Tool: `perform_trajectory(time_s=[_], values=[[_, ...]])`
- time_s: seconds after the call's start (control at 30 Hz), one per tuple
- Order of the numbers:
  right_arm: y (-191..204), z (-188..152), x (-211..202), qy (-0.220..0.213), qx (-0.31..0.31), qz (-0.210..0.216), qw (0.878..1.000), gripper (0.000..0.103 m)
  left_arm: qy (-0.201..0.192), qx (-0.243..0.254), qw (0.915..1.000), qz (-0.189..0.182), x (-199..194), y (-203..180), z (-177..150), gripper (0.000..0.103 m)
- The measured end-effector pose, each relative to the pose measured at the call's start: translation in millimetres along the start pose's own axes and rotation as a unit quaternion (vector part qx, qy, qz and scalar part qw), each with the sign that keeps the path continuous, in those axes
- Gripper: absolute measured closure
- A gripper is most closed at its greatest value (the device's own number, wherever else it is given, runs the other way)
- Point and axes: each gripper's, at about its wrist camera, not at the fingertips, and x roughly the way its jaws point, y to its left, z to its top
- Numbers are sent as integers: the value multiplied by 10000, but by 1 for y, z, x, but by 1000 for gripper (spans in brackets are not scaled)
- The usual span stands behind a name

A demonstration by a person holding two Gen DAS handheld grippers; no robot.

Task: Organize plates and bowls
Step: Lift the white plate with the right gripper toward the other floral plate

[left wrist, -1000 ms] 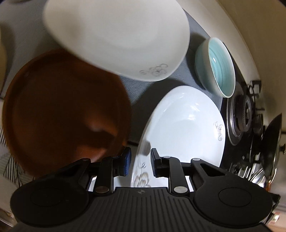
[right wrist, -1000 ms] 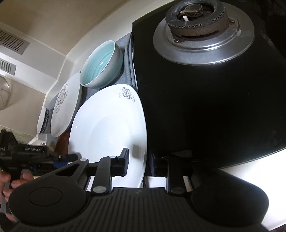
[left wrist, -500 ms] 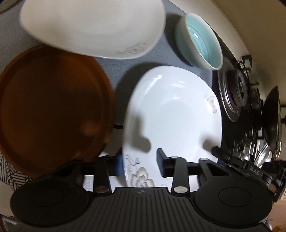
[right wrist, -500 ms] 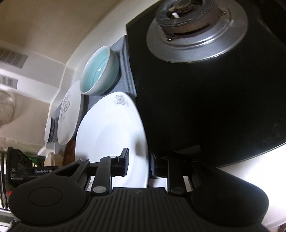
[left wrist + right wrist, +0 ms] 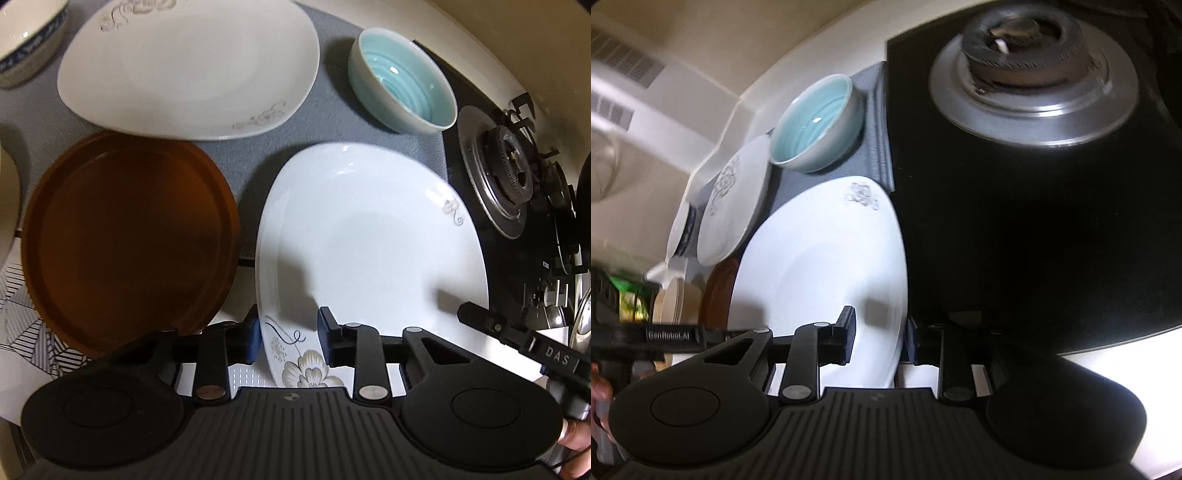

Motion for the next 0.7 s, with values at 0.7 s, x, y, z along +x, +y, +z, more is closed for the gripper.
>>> perform_trajectory(time_s=[0.7], values=[[9,8,-32,-86,-531,202,9983,73,-306,-434,9986,14,-39,-13,-7,69]])
